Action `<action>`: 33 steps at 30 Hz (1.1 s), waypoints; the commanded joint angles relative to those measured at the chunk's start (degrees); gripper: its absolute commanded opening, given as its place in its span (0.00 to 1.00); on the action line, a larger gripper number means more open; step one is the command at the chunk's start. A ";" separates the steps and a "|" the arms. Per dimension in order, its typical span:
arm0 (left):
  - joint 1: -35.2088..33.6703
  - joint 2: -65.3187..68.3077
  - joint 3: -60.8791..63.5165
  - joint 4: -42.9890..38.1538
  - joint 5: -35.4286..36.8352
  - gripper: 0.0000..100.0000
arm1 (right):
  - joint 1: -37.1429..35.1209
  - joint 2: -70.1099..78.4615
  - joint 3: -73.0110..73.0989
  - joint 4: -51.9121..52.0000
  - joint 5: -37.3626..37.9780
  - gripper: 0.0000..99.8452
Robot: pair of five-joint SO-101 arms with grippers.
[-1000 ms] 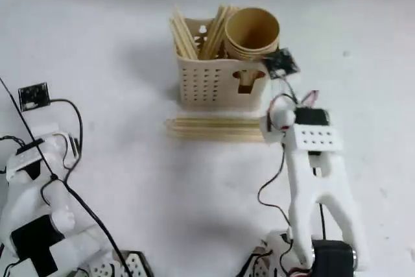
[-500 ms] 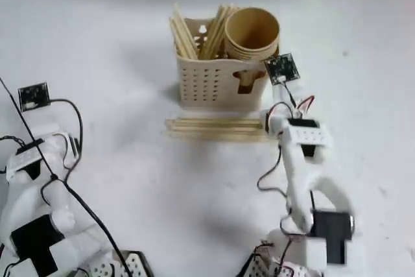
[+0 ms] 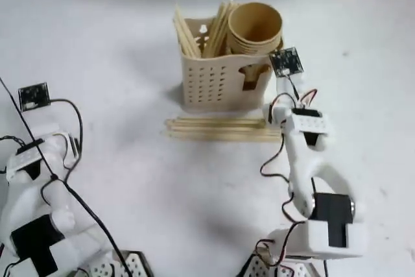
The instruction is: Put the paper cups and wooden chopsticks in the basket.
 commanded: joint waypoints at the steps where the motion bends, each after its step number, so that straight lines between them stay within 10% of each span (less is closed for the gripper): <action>1: -0.66 -0.40 -0.09 -0.53 0.53 0.16 | 0.04 -1.54 3.16 1.36 0.97 0.10; 33: -0.66 -0.40 -0.09 -0.53 0.35 0.16 | 4.09 -26.68 10.81 1.27 -13.80 0.04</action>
